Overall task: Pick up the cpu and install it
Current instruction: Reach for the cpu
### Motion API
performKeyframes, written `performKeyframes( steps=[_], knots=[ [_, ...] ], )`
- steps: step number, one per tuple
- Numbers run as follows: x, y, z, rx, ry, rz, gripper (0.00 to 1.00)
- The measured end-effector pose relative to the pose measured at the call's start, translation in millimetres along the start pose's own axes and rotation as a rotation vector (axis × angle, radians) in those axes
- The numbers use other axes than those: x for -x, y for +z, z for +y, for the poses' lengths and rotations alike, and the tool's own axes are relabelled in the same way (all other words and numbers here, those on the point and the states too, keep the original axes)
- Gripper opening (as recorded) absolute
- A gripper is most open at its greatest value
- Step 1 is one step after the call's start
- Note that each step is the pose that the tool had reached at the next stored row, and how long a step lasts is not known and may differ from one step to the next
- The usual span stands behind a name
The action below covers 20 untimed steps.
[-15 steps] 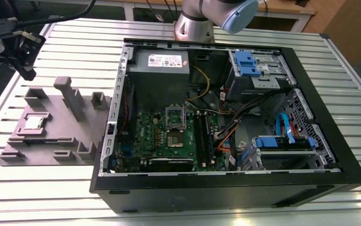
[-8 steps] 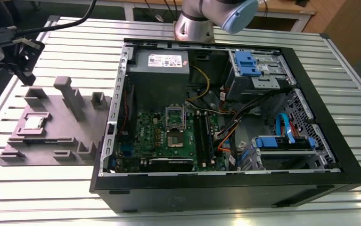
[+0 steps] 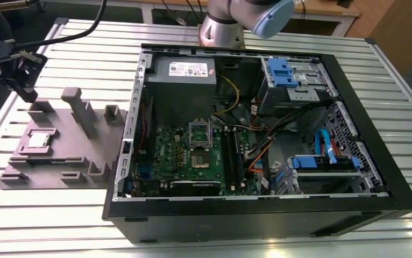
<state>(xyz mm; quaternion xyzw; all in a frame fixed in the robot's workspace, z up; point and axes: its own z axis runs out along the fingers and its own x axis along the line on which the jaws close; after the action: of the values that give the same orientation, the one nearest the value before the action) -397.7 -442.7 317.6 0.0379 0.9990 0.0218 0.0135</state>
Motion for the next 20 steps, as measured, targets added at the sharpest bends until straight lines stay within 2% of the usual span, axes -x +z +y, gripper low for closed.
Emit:
performKeyframes(
  steps=[13, 20],
  knots=[
    [-15.3, 16.7, -3.7, -0.0001, 0.0, 0.0, 0.1],
    [-18.0, 22.9, -6.3, -0.0002, 0.0, 0.0002, 0.1]
  ],
)
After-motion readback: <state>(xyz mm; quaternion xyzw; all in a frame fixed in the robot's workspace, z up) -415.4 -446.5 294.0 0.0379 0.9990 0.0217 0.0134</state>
